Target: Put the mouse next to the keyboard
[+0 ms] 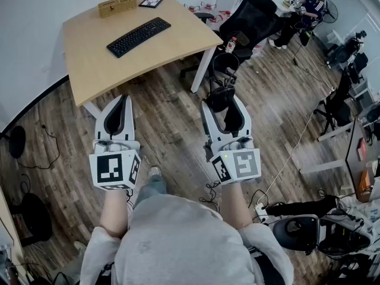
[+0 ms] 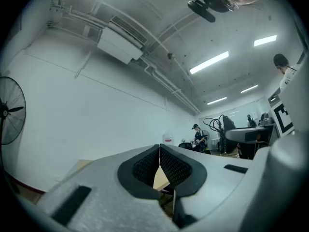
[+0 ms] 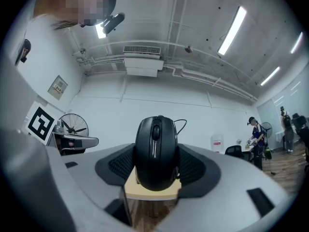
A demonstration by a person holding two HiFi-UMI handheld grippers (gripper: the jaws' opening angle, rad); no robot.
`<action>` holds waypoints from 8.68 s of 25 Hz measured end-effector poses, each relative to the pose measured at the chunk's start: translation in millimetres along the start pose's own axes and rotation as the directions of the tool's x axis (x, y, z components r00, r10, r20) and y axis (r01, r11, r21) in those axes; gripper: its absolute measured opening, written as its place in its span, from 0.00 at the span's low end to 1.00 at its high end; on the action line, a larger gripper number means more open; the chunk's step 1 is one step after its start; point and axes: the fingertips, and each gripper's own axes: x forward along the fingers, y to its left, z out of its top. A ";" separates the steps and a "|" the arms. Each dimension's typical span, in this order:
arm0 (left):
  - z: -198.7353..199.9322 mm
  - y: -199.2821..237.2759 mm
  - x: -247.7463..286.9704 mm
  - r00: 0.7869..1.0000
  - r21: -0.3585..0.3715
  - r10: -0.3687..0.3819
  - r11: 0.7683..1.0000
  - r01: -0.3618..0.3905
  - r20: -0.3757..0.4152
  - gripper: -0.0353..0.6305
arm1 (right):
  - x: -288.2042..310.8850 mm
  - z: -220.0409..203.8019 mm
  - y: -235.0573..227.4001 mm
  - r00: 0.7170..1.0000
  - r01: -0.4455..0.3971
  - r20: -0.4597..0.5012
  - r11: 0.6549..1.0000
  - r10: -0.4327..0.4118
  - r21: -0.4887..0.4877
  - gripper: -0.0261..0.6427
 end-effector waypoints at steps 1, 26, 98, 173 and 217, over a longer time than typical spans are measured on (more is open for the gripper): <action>0.9 1.8 0.3 1.000 0.000 0.001 1.000 -0.001 0.000 0.07 | 1.3 0.6 0.8 1.000 0.001 0.000 1.000 -0.001 0.001 0.41; -18.9 68.8 98.2 0.999 0.001 -0.040 0.999 0.040 0.001 0.07 | 106.2 -30.8 -19.5 0.996 0.089 0.003 0.996 -0.089 0.005 0.41; -89.0 168.4 525.7 0.994 -0.005 0.104 0.995 -0.104 -0.022 0.07 | 525.1 -136.8 -235.9 0.998 -0.070 0.004 0.993 0.070 0.095 0.41; -227.4 287.6 661.5 0.854 -0.009 0.419 0.896 -0.444 -0.309 0.07 | 771.3 -520.2 -262.1 0.601 -0.240 -0.716 0.935 0.355 0.262 0.41; -231.5 296.4 645.1 0.799 0.017 0.509 0.846 -0.532 -0.321 0.07 | 779.9 -581.8 -240.1 0.346 -0.327 -0.884 0.923 0.315 0.201 0.41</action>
